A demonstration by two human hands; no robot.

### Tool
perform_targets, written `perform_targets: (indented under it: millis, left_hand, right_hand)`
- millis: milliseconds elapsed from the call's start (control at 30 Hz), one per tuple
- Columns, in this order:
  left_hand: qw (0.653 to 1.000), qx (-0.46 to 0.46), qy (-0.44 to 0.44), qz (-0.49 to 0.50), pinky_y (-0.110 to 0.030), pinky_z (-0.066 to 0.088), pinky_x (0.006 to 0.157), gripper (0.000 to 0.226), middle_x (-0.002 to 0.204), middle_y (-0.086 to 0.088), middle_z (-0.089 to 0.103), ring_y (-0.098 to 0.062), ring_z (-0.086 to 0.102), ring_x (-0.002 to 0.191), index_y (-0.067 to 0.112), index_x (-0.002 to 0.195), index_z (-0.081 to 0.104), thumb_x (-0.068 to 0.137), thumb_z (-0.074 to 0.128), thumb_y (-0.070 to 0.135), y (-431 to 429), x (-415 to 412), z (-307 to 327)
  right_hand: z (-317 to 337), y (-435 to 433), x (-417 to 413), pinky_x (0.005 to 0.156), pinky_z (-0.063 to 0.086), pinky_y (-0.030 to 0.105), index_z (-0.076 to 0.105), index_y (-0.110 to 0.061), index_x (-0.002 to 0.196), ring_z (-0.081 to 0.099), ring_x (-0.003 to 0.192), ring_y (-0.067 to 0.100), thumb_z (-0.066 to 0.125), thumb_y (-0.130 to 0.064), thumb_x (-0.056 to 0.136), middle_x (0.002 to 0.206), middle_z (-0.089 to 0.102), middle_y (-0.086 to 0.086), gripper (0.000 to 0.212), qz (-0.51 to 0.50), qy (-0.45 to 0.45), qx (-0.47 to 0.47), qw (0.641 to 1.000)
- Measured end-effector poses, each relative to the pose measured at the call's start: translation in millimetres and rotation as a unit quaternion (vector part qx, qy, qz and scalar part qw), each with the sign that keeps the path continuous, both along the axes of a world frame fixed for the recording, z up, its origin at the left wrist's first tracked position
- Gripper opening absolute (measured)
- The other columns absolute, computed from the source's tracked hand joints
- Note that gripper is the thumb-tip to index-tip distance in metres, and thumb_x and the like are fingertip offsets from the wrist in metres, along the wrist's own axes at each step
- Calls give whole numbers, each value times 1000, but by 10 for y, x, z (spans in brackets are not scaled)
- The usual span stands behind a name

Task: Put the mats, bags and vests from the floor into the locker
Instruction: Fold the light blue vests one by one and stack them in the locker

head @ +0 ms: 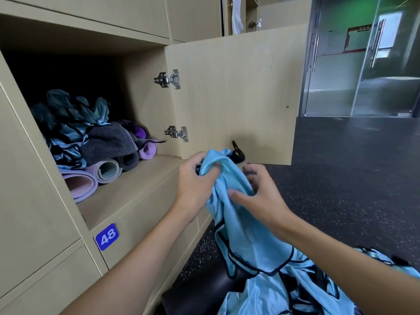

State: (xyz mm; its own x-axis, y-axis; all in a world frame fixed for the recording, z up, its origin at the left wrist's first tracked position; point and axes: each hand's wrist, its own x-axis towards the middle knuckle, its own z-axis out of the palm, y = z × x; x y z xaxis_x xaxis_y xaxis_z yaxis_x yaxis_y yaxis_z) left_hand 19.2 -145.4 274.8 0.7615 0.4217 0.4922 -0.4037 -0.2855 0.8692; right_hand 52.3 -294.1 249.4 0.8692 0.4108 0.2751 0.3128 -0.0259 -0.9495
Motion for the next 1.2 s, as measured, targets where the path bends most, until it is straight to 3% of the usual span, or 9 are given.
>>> perform_targets:
  millis: [167, 367, 500, 600, 733, 833, 967, 1067, 1200]
  left_hand:
    - [997, -8, -57, 60, -24, 47, 63, 25, 75, 3, 60, -8, 54, 68, 16, 90, 68, 90, 58, -7, 126, -14, 118]
    - [950, 272, 69, 139, -16, 38, 84, 55, 105, -1, 52, -10, 50, 90, 26, 118, 69, 86, 47, -13, 372, -57, -49]
    - [979, 158, 123, -44, -20, 40, 65, 27, 83, 3, 57, -10, 51, 73, 32, 81, 63, 99, 53, 16, 62, -101, -8]
    - [981, 68, 142, -111, -12, 46, 67, 10, 85, 15, 68, 1, 63, 75, 28, 101, 65, 96, 59, 36, -114, -129, 7]
    - [994, 30, 83, -71, -32, 55, 71, 12, 90, -7, 73, -11, 66, 77, 20, 100, 70, 89, 71, 16, -125, -99, -31]
    - [999, 14, 38, -13, -36, 55, 67, 16, 81, -5, 69, -13, 63, 71, 18, 92, 69, 86, 71, 4, -34, -63, -21]
    - [999, -3, -27, 38, -27, 53, 65, 27, 72, 15, 66, -7, 60, 68, 23, 87, 65, 86, 66, -4, 94, 18, 43]
    - [996, 44, -40, 64, -19, 51, 67, 31, 77, 17, 67, -1, 60, 71, 24, 89, 63, 86, 64, -7, 227, 116, 38]
    - [986, 159, -18, 52, -25, 51, 80, 43, 98, 0, 67, -10, 63, 90, 31, 94, 63, 83, 66, -10, 463, 255, -58]
  right_hand:
    - [-120, -29, 33, 71, 58, 24, 43, -24, 130, 67, 90, 8, 83, -15, 74, 109, 64, -3, 69, 28, 13, -141, 990]
    - [44, -41, 145, 67, 54, 28, 40, -23, 124, 64, 77, 17, 73, 0, 82, 99, 68, 17, 58, -38, -15, 15, 999]
    - [125, 10, 126, 73, 56, 34, 46, -25, 103, 68, 80, 21, 72, 1, 83, 94, 68, 11, 42, -87, -69, 68, 992]
    - [88, 107, 64, 62, 53, 20, 49, -27, 94, 64, 70, 4, 72, 1, 82, 88, 68, 2, 38, -66, -98, 69, 991]
    - [43, 141, 20, 74, 53, 24, 61, -25, 104, 64, 81, 2, 71, -5, 83, 93, 68, -8, 31, -42, -132, 18, 990]
    - [-8, 111, 58, 105, 43, 37, 52, -37, 131, 52, 119, 8, 74, -35, 75, 129, 52, -12, 60, -40, -157, -60, 985]
    - [-46, 115, 99, 104, 44, 44, 11, -53, 148, 45, 129, 12, 78, -43, 78, 143, 32, -20, 97, 43, 64, -27, 997]
    - [-44, 296, 166, 83, 54, 61, 24, -55, 142, 67, 108, 25, 76, -40, 77, 133, 55, -12, 85, 148, 225, 122, 955]
    - [80, 644, 334, 95, 53, 49, 21, -55, 146, 66, 112, 20, 79, -47, 61, 140, 52, -8, 103, 158, 208, 194, 946]
